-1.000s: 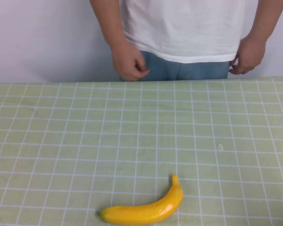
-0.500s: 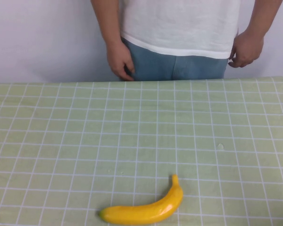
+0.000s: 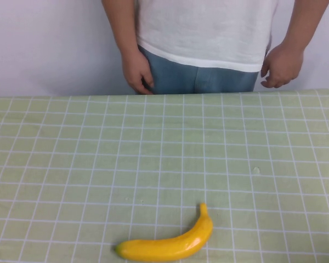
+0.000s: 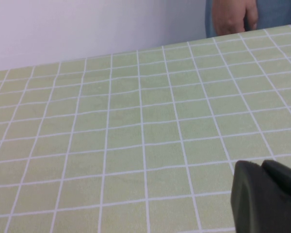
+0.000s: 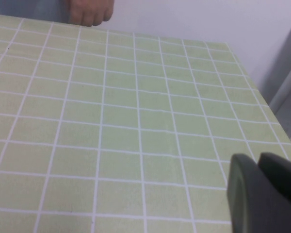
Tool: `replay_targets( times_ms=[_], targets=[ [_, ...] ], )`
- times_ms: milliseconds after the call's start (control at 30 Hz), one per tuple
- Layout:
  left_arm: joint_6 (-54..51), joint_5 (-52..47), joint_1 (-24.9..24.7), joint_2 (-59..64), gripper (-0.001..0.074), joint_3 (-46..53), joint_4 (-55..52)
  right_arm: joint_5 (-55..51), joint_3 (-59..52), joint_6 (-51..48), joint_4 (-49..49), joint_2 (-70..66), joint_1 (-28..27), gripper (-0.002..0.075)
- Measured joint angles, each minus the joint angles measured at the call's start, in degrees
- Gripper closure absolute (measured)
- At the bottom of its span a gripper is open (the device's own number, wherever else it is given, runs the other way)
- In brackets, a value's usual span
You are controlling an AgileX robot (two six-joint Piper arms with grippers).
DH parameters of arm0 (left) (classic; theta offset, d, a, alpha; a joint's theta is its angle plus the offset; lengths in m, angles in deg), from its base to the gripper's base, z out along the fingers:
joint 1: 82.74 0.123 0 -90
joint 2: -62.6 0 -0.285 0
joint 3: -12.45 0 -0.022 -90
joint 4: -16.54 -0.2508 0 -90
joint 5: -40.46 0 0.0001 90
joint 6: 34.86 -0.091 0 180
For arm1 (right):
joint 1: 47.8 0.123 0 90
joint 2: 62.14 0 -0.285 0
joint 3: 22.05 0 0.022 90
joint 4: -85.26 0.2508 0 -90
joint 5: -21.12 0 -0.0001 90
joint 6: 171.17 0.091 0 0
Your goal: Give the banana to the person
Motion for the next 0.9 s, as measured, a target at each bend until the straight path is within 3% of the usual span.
replay_targets(
  times_ms=[733,900],
  targets=[
    [0.0,0.2,0.0,0.0,0.0739,0.0,-0.3,0.0,0.0,-0.1,0.0,0.0,0.0,0.0733],
    [1.5,7.9,0.0,0.0,0.0739,0.1,-0.3,0.0,0.0,-0.1,0.0,0.0,0.0,0.0733]
  ],
)
